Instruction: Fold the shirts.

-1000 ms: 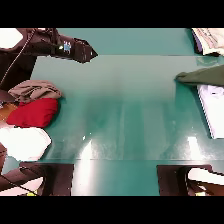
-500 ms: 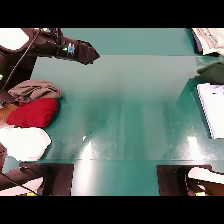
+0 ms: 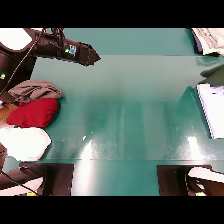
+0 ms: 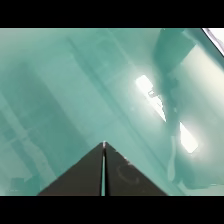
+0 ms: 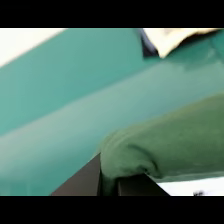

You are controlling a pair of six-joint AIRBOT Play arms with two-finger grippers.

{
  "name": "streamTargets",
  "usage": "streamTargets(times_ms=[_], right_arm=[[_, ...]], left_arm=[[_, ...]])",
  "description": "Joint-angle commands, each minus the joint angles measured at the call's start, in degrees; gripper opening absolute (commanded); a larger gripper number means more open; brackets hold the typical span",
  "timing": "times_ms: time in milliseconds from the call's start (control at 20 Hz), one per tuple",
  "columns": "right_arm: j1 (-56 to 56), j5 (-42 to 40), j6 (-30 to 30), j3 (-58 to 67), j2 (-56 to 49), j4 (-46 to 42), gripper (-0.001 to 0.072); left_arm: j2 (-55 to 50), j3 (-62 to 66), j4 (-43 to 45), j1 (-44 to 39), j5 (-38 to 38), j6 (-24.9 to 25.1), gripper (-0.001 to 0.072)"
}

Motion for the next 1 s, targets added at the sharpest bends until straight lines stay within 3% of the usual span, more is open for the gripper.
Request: streamTargets(times_ms=[0,100,450,500,550,650,800,950], right_arm=[[-2.58,8.61,-0.37,0.57,0.04,-0.24,0.0018],[-4.31,13.22,0.63,0.57,0.04,-3.28,0.0018],[-5.9,24.55,13.86,0.46,0.15,-33.51,0.0033],[-5.9,25.79,14.43,-0.26,0.44,-35.78,0.0151],[-5.92,26.14,14.45,-1.92,1.09,-37.29,0.0313],[-5.92,26.32,14.45,-6.82,3.28,-39.69,0.0492],[-5.9,25.2,14.56,-13.09,5.95,-41.94,0.0491],[-4.46,25.44,15.34,-15.26,7.26,-35.85,0.0488]], left_arm=[[-0.04,0.0,0.02,0.0,-0.11,0.07,0.0026],[-0.04,0.0,0.02,0.0,-0.11,0.07,0.0026],[-0.04,0.0,0.2,0.0,-0.02,0.11,0.0026],[-0.04,0.0,0.48,0.0,-0.04,0.11,0.0026],[-0.04,0.0,0.55,0.0,-0.04,0.11,0.0026],[-0.04,0.0,0.74,0.0,-0.02,0.11,0.0026],[-0.04,0.0,1.46,0.0,-0.04,0.11,0.0026],[-0.04,0.0,1.46,0.0,0.04,0.09,0.0026]])
